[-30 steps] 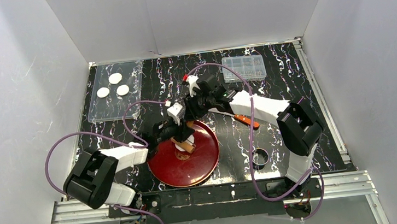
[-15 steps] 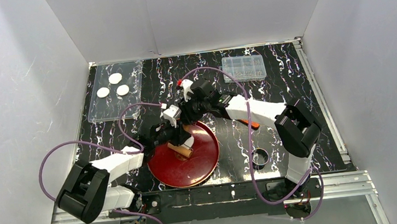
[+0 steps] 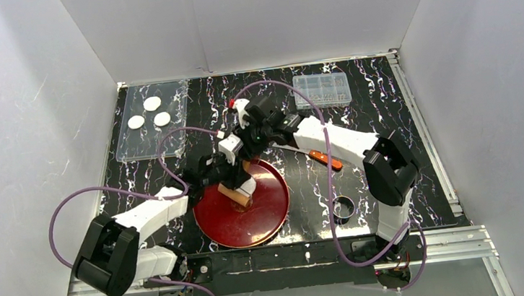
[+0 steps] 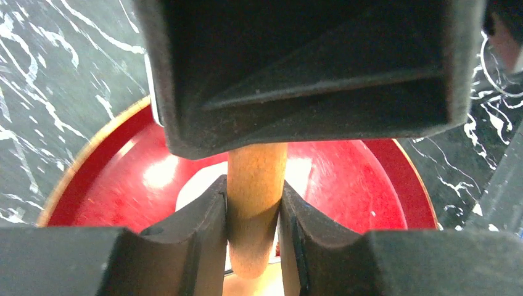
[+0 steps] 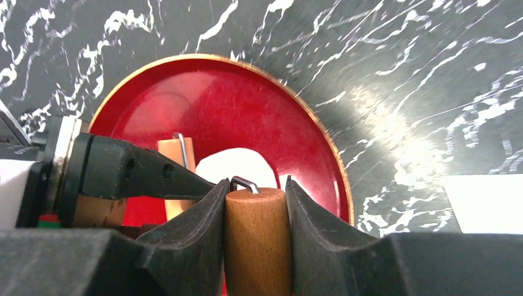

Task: Roll out the dumpling wrappers from the dough
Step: Flatten out the dough on the work surface.

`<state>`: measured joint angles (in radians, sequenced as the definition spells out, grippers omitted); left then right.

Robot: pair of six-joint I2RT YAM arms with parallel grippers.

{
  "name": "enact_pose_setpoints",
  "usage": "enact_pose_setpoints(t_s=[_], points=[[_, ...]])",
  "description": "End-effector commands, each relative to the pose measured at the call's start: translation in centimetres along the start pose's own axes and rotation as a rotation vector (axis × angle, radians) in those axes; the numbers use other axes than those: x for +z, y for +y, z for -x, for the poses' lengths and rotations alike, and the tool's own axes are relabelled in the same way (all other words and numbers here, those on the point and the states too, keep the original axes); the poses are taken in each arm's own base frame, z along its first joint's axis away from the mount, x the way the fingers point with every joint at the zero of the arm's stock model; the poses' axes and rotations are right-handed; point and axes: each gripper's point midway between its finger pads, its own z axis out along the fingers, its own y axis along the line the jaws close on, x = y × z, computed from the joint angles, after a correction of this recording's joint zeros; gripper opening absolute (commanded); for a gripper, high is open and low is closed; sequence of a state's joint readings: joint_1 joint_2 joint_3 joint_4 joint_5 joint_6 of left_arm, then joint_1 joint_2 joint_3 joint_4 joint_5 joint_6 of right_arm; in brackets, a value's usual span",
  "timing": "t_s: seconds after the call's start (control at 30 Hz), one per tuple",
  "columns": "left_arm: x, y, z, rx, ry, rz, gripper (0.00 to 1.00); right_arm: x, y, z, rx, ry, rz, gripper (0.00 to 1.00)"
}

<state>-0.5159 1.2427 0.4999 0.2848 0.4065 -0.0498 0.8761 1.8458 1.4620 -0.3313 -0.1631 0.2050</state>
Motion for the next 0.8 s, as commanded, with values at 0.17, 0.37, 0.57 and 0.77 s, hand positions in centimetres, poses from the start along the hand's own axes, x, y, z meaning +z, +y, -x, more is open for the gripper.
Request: enact_pose_setpoints(t_s=[0.17,0.37,0.57,0.77], points=[[2.6,1.9,6.0,0.145,-0.097,0.009,0.00,-3.7,1.0,3.8,0.046,-0.081,0.060,0.01],[4.3,2.4,2.6,0.154,-0.018,-0.021,0.00,-1.4,-2.1,-0.1,0.072,-0.010,-0.040,0.01],[6.2,2.3,-1.3,0.096,0.063,-0.040,0.00,-2.4,-4.2,-4.4,0.096,0.064,-0.152,0.01],[2.5,2.7,-7.6,-0.159,0.184,0.117,0.00,0.7,-2.0,-7.4,0.080,0.167,-0.122,0.01]])
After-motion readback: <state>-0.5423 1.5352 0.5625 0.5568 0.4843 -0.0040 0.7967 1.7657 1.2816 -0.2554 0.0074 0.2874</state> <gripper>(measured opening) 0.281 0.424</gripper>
